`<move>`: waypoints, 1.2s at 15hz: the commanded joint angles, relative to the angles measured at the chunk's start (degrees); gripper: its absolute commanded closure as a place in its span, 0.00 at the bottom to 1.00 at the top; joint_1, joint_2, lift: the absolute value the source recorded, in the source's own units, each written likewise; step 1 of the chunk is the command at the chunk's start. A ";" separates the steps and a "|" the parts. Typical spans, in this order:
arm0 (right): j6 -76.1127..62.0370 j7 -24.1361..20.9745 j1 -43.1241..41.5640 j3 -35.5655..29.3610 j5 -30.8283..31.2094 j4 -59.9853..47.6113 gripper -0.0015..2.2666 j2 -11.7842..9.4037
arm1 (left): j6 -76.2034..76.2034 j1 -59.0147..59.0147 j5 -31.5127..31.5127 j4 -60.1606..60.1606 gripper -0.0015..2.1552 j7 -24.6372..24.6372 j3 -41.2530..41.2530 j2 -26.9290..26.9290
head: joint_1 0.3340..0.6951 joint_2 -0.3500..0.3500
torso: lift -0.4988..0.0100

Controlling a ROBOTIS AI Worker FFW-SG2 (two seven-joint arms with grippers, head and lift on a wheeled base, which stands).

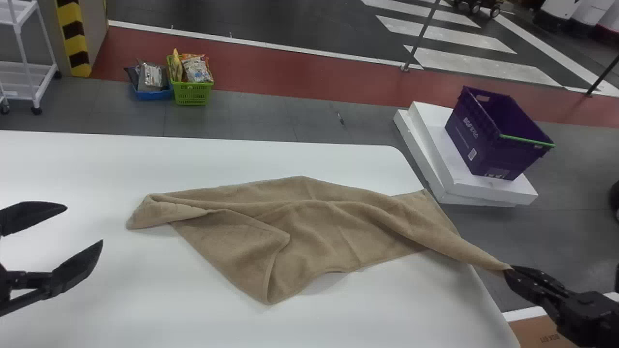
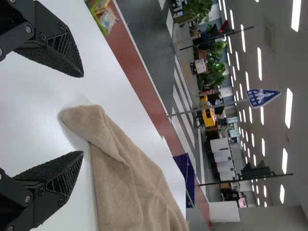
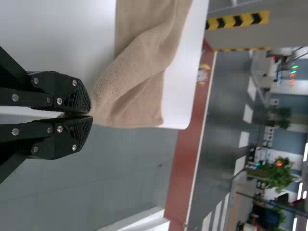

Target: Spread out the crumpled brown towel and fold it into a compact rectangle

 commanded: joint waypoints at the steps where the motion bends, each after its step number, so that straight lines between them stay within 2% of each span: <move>1: 6.05 -2.59 -2.24 0.43 4.39 1.93 0.13 -1.59 | -0.40 0.41 0.01 -0.01 0.14 -0.32 0.04 0.01 | 1.00 0.00 | 0.73; 2: 10.09 -4.08 -2.68 0.07 4.13 1.23 0.03 -1.59 | -0.76 0.85 0.01 -0.36 0.14 -0.41 0.04 0.01 | 1.00 0.00 | 0.73; 4: 20.99 -3.12 -2.68 -2.30 -3.25 -3.78 0.01 -1.06 | -0.76 1.11 0.10 -0.45 0.14 -0.50 0.48 0.01 | 1.00 0.00 | 0.73; 5: 29.43 -1.18 -2.68 -2.91 -4.83 -6.24 0.01 -1.41 | -0.76 1.20 0.36 -0.62 0.14 -0.85 1.09 0.01 | 1.00 0.00 | 0.73; 7: 36.11 0.05 -3.82 -3.09 -4.48 -10.72 0.01 -1.50 | -0.58 2.34 1.33 -2.21 0.14 -1.46 1.53 0.01 | 1.00 0.00 | 0.73; 10: 41.21 -0.13 -5.05 -2.56 -0.97 -11.60 0.01 -2.99 | -0.05 4.71 1.85 -5.72 0.12 -1.73 0.83 -0.35 | 1.00 0.00 | 0.73; 12: 42.26 -0.31 -5.41 -3.27 -1.93 -11.60 0.02 -2.11 | 1.00 6.21 1.77 -8.18 0.12 -1.73 -1.28 -0.43 | 1.00 0.00 | 0.73; 15: 40.86 -3.21 -5.41 -3.35 -6.59 -11.87 0.03 -0.18 | 4.69 7.09 0.98 -9.76 0.12 -0.58 -7.79 -0.61 | 1.00 0.00 | 0.73; 17: 40.33 -6.11 -5.67 -1.68 -9.58 -11.95 0.03 1.49 | 8.21 6.91 -0.52 -9.68 0.12 2.93 -12.80 -0.61 | 1.00 0.00 | 0.73; 18: 41.03 -6.19 -6.28 -0.63 -10.64 -12.75 0.04 2.37 | 10.32 6.47 -1.05 -9.59 0.12 4.69 -14.82 -0.70 | 1.00 0.00 | 0.73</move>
